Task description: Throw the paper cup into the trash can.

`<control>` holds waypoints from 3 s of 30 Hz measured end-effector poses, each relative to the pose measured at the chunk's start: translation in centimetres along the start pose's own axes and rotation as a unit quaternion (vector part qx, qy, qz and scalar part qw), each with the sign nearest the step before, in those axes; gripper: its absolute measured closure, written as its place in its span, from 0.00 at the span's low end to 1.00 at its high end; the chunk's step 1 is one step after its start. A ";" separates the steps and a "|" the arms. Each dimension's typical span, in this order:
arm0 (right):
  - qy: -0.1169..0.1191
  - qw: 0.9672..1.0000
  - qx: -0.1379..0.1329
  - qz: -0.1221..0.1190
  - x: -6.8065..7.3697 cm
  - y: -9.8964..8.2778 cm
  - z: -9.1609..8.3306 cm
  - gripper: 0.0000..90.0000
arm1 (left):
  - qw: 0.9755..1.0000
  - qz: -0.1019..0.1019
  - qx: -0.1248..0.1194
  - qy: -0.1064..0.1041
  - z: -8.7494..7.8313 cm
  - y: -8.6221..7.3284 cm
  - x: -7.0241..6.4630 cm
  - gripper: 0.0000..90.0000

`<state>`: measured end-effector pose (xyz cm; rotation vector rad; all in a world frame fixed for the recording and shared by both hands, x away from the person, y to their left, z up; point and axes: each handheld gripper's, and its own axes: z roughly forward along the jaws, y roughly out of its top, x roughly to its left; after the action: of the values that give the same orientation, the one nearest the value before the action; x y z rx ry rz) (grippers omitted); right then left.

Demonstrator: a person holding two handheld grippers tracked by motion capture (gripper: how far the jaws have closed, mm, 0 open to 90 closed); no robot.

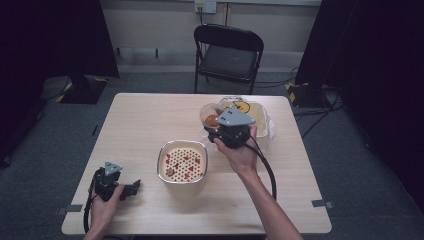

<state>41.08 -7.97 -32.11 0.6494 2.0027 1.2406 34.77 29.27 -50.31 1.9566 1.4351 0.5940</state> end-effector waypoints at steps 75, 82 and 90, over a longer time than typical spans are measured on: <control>-0.175 0.750 0.145 -0.621 10.5 -1.4 2.6 0.56 | 1.000 0.001 0.000 -0.001 0.0 0.0 0.0 0.00; -0.206 0.677 0.144 -0.692 10.8 -2.0 2.6 0.56 | 1.000 0.001 0.000 -0.001 0.0 0.0 0.0 0.00; -0.226 0.622 0.144 -0.736 10.9 -2.4 2.2 0.57 | 1.000 0.002 0.001 0.000 0.0 0.0 0.0 0.00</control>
<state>35.62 -0.01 -38.12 -0.5673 1.4562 -0.2716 34.81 29.26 -50.31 1.9611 1.4316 0.5951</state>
